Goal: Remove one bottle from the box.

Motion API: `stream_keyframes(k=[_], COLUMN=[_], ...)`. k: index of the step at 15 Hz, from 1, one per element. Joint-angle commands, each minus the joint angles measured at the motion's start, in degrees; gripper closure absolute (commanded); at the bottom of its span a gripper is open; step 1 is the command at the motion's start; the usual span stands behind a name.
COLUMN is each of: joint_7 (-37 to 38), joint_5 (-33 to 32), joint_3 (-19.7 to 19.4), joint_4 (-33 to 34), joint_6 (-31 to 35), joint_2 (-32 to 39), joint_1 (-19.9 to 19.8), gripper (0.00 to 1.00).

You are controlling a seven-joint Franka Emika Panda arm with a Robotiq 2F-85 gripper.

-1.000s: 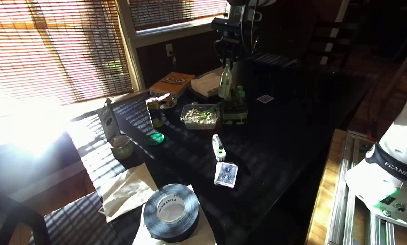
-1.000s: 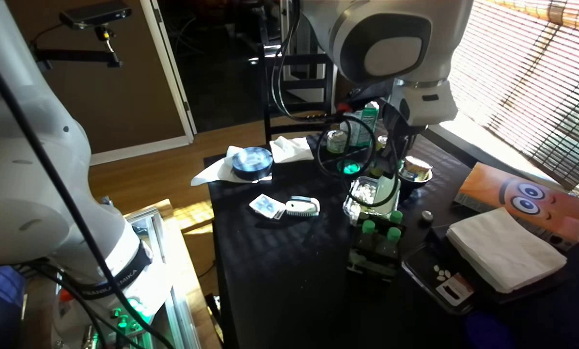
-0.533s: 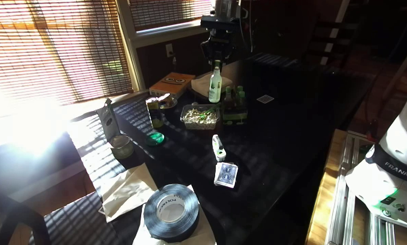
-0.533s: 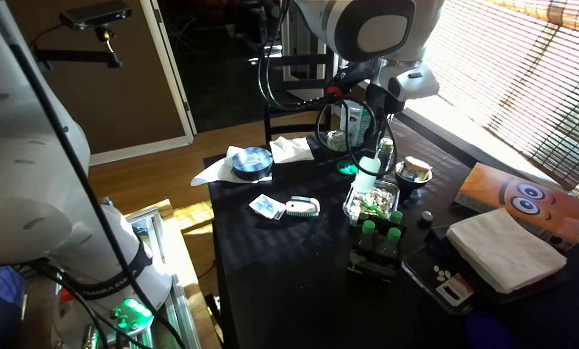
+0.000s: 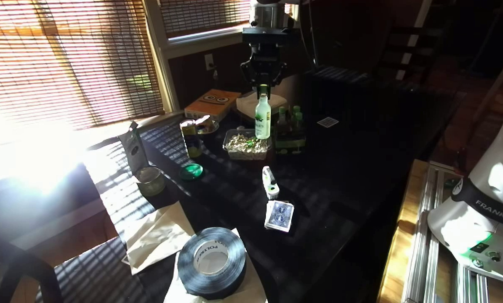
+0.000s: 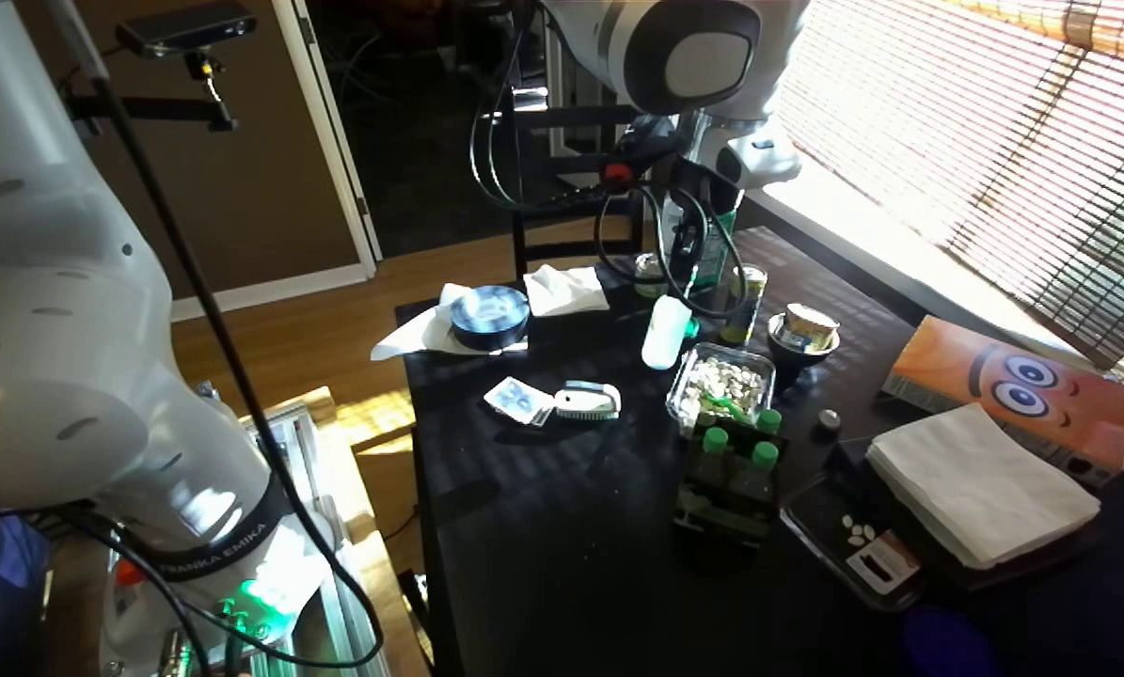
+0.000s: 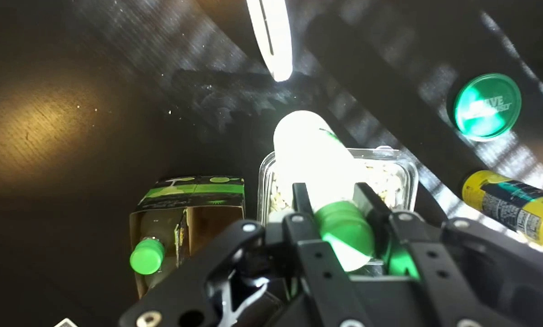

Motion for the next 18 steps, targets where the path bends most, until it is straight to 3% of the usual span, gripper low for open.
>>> stream_keyframes(k=[1, 9, 13, 18], joint_7=[-0.9, 0.4, 0.5, -0.9], joint_5=[1.9, -1.5, -7.0, -9.8], joint_3=[0.6, 6.9, 6.1, 3.3], joint_4=[-0.6, 2.7, 8.4, 16.7], joint_6=[1.2, 16.3, 15.9, 15.0], joint_2=[0.1, 6.9, 14.2, 22.6], joint_1=[0.3, 8.7, 12.5, 13.6], gripper=[0.93, 0.93, 0.93, 0.93])
